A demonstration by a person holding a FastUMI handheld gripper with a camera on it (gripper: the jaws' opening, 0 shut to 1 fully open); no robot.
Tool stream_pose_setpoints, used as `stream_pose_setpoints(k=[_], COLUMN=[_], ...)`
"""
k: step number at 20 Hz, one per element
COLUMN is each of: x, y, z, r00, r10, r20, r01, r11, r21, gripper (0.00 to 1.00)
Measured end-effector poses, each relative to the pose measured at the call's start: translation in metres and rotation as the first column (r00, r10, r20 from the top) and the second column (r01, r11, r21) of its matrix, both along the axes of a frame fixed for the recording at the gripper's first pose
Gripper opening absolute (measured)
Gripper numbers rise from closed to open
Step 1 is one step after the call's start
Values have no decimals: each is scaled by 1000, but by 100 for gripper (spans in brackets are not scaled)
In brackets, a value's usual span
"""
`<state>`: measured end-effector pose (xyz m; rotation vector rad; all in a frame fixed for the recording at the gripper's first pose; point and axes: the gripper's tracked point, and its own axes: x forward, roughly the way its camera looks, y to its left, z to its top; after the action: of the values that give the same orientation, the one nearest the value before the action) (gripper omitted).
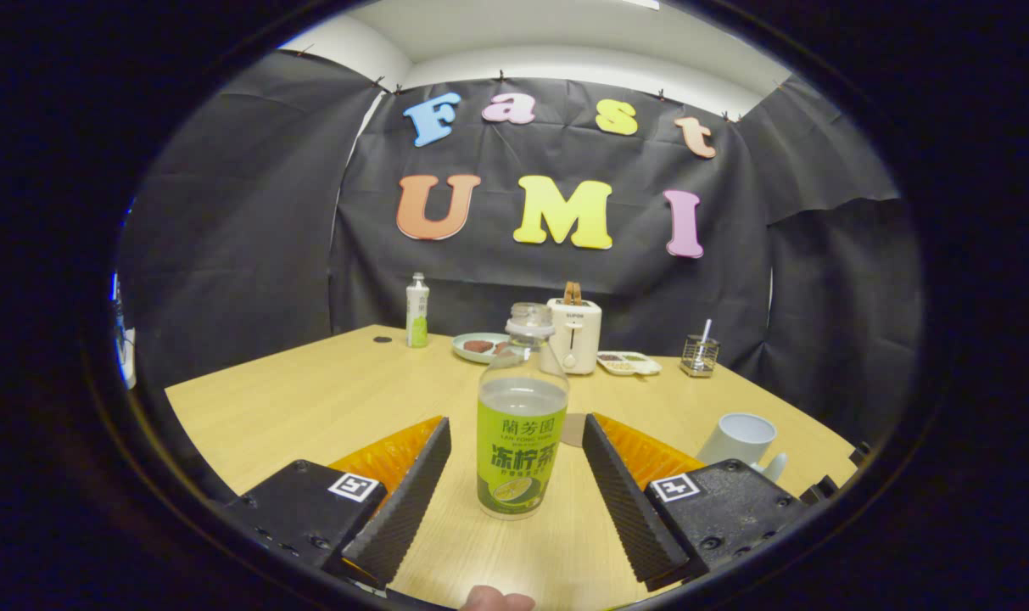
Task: Take the bottle from table, then pour the juice into the cup, finally place the bottle on the coaster
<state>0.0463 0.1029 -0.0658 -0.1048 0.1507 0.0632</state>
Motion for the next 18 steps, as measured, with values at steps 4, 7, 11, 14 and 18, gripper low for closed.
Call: stream_pose_setpoints(k=[4, 7, 11, 14, 18], x=[14, 23, 29, 34, 36], y=[4, 2, -2, -2, -1], z=[-14, -21, -24, -26, -23], r00=[999, 998, 996, 994, 994], r10=[-13, -29, -52, -59, -60], r20=[-40, -61, -76, -89, -87], r01=[13, 30, 54, 63, 65], r11=[1000, 999, 998, 997, 997], r21=[6, 23, 29, 40, 47], gripper=[100, 100, 100, 95, 86])
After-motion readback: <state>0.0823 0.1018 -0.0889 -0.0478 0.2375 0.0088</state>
